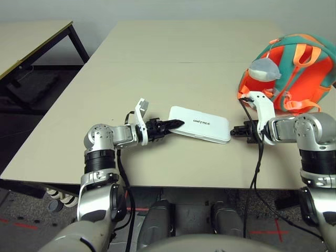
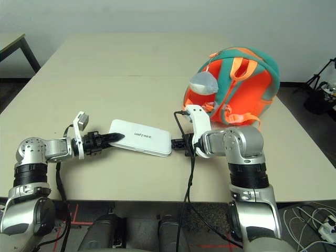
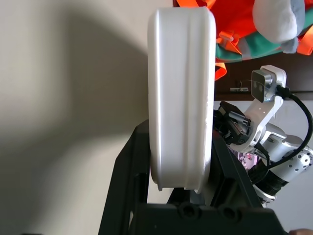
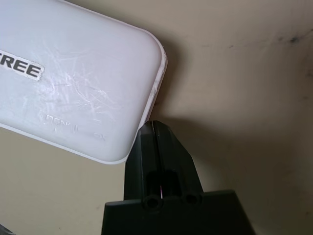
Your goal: Put the pencil case into the backpack and zip it.
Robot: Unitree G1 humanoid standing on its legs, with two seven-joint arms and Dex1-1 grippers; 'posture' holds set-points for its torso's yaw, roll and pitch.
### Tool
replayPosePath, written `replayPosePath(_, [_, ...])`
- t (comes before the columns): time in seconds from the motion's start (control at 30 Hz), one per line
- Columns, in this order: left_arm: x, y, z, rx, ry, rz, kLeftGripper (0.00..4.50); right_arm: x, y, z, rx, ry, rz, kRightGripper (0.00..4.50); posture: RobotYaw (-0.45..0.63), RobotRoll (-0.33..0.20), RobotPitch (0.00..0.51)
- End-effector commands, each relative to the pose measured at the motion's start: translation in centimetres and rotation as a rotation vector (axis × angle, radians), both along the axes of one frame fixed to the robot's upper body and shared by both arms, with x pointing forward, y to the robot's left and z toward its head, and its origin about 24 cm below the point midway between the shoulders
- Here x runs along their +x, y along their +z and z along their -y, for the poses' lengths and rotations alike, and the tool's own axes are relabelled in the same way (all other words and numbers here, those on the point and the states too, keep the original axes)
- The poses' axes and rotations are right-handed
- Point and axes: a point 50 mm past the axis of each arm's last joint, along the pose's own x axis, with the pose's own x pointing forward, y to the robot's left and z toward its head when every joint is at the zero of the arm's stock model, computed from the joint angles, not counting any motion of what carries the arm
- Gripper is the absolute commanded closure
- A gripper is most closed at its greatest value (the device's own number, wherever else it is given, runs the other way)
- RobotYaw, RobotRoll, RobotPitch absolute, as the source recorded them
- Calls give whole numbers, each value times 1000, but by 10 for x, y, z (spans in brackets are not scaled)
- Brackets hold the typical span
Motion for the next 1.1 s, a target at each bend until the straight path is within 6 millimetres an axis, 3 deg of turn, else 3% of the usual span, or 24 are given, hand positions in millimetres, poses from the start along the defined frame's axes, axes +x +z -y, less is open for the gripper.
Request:
replayPosePath(0.03, [-6,11,-7,59,-13,57,3122,-5,14,2,28,47,64,4500,20,0,37])
replayPosePath(0.13, [-8,37,-15,74,-16,161,3142,-16,35,13,51,75,137,3867,39,0,46])
replayPosePath(0.23, [-8,61,-24,94,-3,266,3143,-29,57,22,62,99,217,2936,39,0,49])
replayPosePath(0.37, [-7,109,-35,75,20,452,3143,-44,93,36,49,72,408,1651,13,0,56])
replayPosePath(0.53, [-10,142,-36,-2,21,582,3143,-50,108,38,8,-60,596,124,-23,0,70])
replayPosePath(0.83, [-10,139,-21,-54,30,581,3143,-30,111,52,-130,-378,751,0,-27,0,81])
replayPosePath(1.1, [-10,137,-23,-65,67,571,3143,2,104,63,-182,-469,820,0,7,0,83])
